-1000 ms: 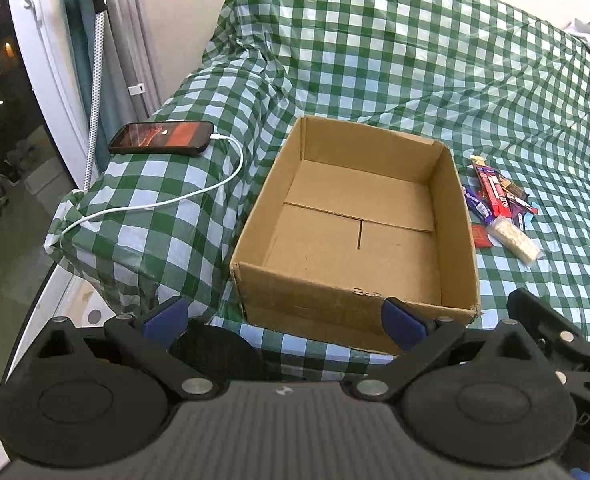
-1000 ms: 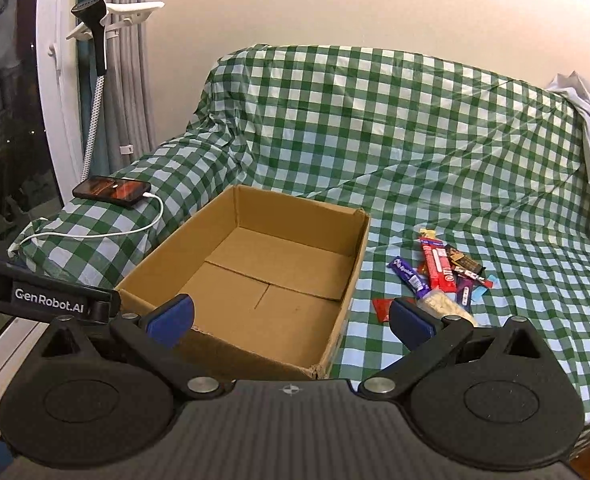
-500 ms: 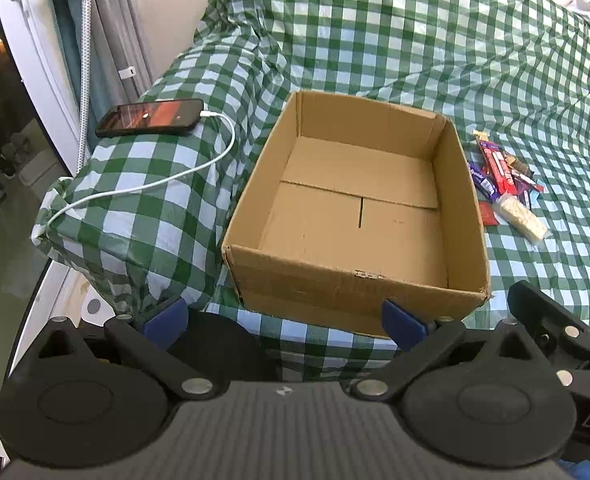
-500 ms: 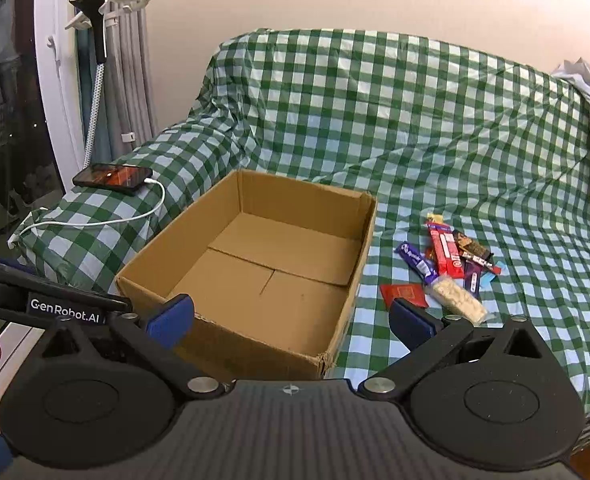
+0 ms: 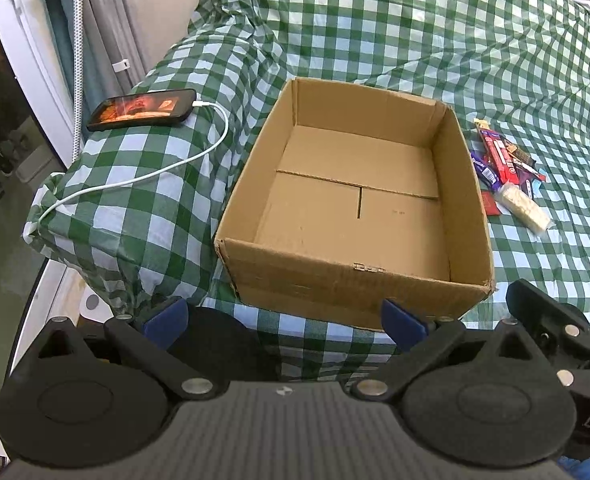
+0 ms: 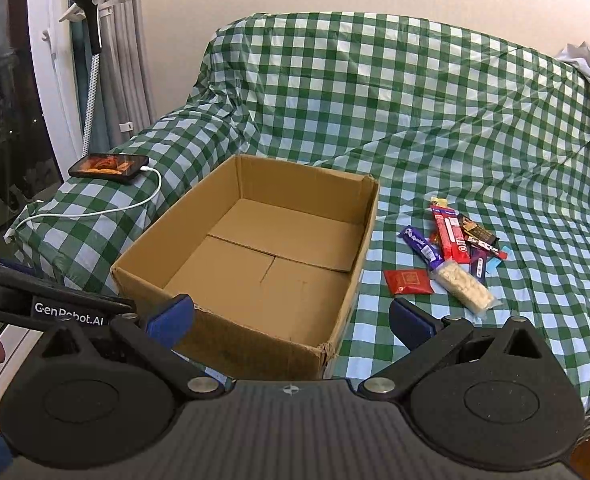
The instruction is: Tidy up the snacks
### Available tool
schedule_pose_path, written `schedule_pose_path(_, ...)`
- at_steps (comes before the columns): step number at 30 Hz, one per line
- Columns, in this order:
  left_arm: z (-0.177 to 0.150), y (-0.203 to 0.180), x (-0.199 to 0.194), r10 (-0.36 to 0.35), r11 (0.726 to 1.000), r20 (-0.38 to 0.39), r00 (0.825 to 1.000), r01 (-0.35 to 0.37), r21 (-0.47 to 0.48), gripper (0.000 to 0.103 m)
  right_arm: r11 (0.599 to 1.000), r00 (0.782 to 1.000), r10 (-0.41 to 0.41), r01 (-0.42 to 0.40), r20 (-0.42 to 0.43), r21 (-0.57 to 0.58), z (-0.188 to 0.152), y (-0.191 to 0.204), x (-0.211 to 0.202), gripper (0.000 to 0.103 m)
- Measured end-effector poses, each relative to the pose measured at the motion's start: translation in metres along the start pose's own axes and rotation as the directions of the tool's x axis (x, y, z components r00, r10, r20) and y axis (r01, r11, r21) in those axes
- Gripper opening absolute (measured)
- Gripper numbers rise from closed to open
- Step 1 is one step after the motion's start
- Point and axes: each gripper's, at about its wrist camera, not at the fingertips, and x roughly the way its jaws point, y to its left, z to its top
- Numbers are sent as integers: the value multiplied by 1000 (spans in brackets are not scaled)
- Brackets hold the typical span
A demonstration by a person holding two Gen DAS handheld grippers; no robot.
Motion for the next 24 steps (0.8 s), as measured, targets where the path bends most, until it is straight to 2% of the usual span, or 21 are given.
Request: schedule_pose_path(24, 0, -23, 13, 25, 999, -11, 1000, -24, 28, 103, 1000, 1000, 2, -2, -5, 12, 0, 4, 2, 103)
